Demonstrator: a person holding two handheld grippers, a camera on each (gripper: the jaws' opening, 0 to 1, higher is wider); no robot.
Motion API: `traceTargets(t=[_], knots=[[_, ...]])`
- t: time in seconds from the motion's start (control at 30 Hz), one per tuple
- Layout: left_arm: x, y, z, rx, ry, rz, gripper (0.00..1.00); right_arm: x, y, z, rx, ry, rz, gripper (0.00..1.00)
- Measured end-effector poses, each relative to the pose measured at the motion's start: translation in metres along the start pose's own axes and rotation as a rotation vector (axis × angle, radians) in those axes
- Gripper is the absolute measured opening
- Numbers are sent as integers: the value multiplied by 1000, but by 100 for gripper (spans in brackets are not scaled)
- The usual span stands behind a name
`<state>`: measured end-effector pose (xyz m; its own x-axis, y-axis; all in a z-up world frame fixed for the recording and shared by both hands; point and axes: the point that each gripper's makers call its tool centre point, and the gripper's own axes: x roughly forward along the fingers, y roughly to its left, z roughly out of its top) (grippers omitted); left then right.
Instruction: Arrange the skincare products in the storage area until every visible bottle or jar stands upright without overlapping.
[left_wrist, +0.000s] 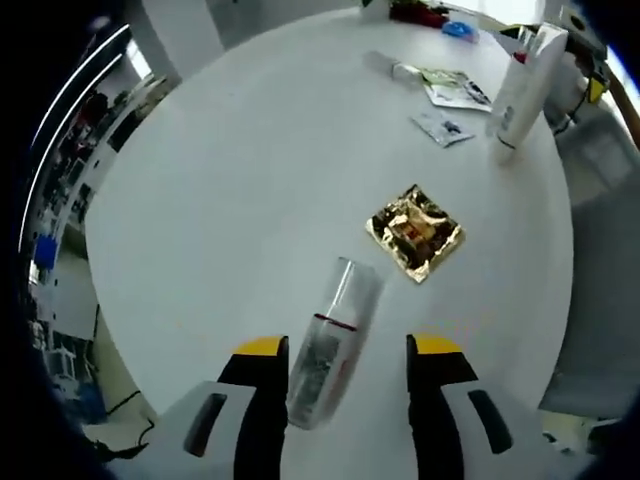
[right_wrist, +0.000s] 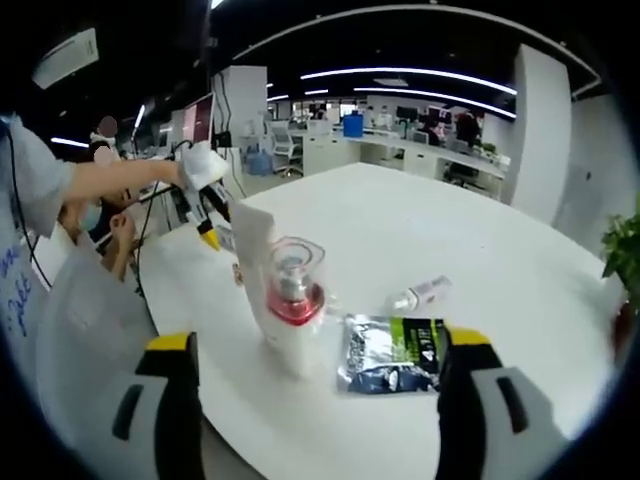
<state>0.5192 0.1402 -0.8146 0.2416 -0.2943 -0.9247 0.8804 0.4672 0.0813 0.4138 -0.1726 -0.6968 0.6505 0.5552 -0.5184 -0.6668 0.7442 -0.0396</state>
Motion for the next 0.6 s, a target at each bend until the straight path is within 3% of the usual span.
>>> traceTargets(t=[0.6], knots=[[9, 6, -4, 1, 55, -3, 30, 2, -10, -12, 12, 38, -10, 100]])
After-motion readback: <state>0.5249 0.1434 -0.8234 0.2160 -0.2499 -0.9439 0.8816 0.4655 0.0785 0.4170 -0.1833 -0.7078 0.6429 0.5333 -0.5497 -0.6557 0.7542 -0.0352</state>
